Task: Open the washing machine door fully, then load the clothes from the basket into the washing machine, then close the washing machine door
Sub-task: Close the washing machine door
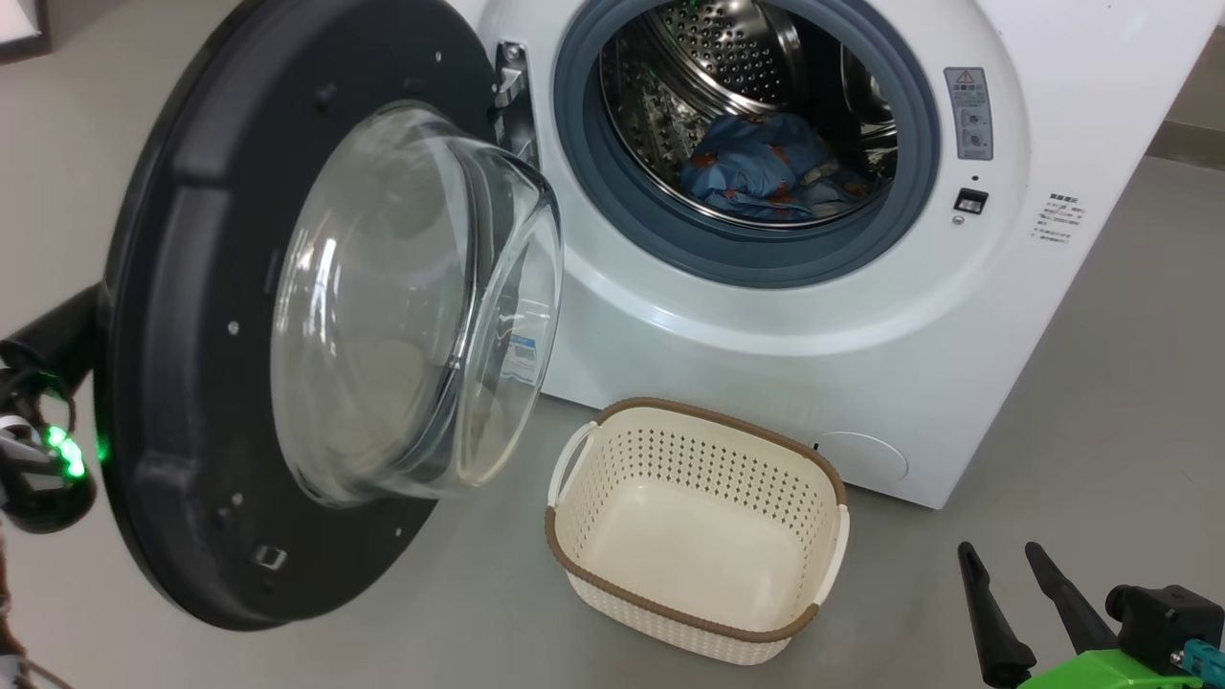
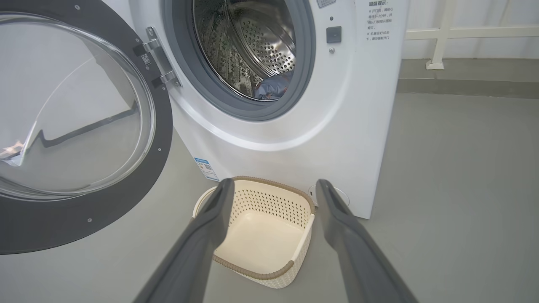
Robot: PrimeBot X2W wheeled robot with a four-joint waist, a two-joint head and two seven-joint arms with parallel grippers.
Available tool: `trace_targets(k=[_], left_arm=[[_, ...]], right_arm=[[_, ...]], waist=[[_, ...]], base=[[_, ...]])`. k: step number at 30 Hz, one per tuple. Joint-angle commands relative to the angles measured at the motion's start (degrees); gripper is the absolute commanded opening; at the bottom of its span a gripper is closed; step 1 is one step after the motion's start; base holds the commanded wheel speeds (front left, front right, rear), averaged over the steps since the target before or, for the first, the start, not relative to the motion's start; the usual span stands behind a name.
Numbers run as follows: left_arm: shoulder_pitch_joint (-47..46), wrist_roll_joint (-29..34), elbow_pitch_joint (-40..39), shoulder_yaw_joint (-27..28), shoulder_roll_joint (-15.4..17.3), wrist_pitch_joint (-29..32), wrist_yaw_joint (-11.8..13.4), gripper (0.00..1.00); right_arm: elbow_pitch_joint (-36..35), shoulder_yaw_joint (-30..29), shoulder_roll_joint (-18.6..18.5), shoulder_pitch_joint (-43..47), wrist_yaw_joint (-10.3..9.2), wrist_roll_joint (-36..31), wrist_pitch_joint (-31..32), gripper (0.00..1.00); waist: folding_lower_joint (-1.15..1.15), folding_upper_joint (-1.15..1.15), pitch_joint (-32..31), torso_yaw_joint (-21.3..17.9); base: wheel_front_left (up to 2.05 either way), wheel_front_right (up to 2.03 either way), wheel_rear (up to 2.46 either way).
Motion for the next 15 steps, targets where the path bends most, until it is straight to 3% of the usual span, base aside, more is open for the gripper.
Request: trace_targets(k=[1, 15], left_arm=[[0.1, -0.6, -2.9, 0.2, 1.2, 1.6, 0.2, 0.00], [3.1, -2.7, -10.1, -0.4, -2.2, 5.1, 1.2, 0.00]], right_arm=[[-1.3, 1.4, -0.8, -1.6, 0.25, 0.5, -0.1, 1.00], [-0.5, 2.5, -0.8, -2.1, 0.25, 0.9, -0.5, 1.00]], waist=[[0.00, 0.00, 0.0, -0.3], [0.00, 0.00, 0.5, -4.4]], base=[[0.00, 0.00, 0.00], [0.00, 0.00, 0.00]])
